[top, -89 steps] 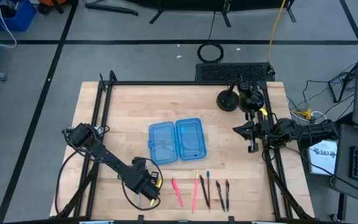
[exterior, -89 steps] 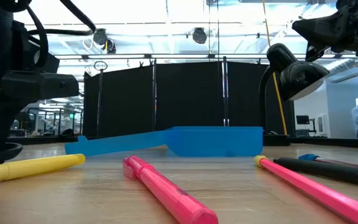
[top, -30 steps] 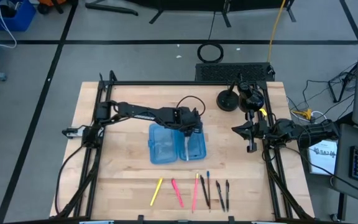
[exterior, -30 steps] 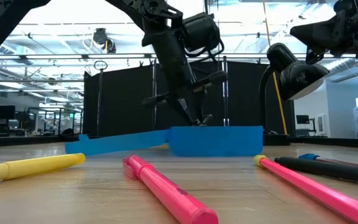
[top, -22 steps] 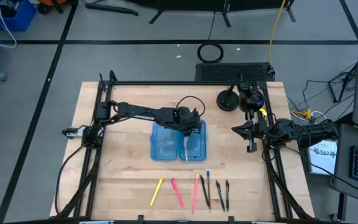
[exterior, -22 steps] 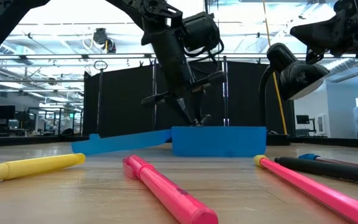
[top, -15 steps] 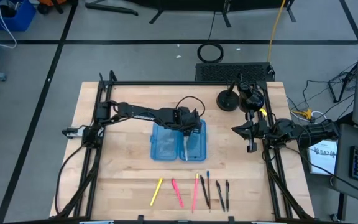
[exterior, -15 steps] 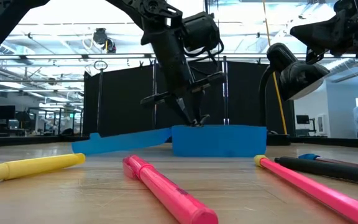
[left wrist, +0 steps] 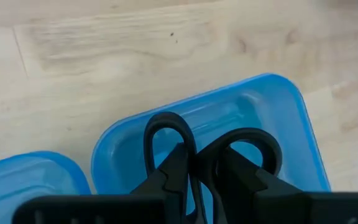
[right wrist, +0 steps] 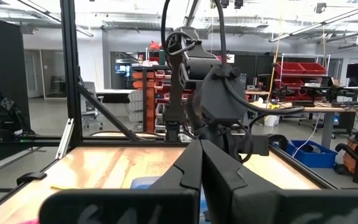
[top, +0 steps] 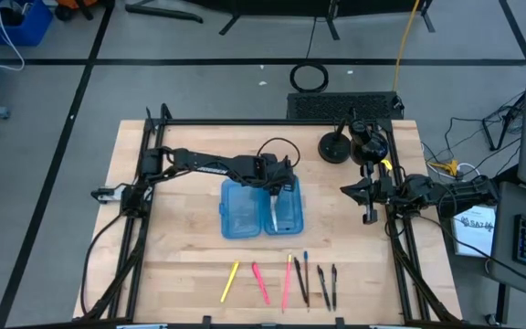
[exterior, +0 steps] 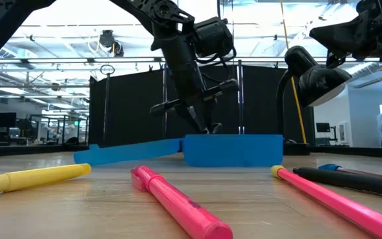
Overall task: Pick & place school supplies into a supply box
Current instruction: Put the black scissors into the blue supply box, then put the right transparent pen into the blue supply box
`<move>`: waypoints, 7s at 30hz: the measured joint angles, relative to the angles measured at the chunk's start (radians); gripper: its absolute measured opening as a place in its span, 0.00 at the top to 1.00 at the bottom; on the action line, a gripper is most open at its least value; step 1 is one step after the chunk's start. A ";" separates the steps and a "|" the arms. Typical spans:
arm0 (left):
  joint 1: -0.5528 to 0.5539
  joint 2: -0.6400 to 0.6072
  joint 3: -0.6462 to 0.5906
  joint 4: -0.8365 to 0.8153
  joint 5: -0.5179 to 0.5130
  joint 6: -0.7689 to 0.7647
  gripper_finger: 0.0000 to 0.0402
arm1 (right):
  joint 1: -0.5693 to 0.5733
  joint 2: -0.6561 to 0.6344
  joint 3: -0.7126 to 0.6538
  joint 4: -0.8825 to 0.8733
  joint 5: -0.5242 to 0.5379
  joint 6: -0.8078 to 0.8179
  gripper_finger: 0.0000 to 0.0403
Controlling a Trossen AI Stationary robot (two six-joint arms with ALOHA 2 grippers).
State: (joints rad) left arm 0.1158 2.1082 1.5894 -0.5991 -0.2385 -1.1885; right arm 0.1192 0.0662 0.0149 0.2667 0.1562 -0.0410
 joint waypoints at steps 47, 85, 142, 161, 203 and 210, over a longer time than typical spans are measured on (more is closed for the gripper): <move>-0.027 0.054 0.002 -0.057 -0.019 0.013 0.85 | 0.000 0.000 0.000 0.006 0.005 -0.021 1.00; -0.406 -0.626 -0.065 -0.305 -0.243 0.910 0.97 | 0.000 0.001 0.000 0.005 -0.002 -0.055 1.00; -0.087 -1.899 -1.566 0.701 0.181 1.579 0.99 | 0.000 0.009 0.012 -0.097 0.239 -0.046 1.00; -0.081 -1.899 -1.565 0.772 0.054 1.520 0.99 | 0.257 1.185 1.299 -0.981 0.653 0.205 1.00; -0.081 -1.899 -1.564 0.925 0.054 1.363 0.99 | 0.677 1.842 1.460 -1.368 -0.075 2.098 0.78; -0.081 -1.899 -1.564 0.915 0.054 1.361 0.99 | 0.675 1.842 1.460 -1.361 -0.106 2.149 0.59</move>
State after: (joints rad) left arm 0.0345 0.2089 0.0257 0.3157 -0.1848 0.1722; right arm 0.7940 1.9079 1.4746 -1.0940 0.0503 2.1085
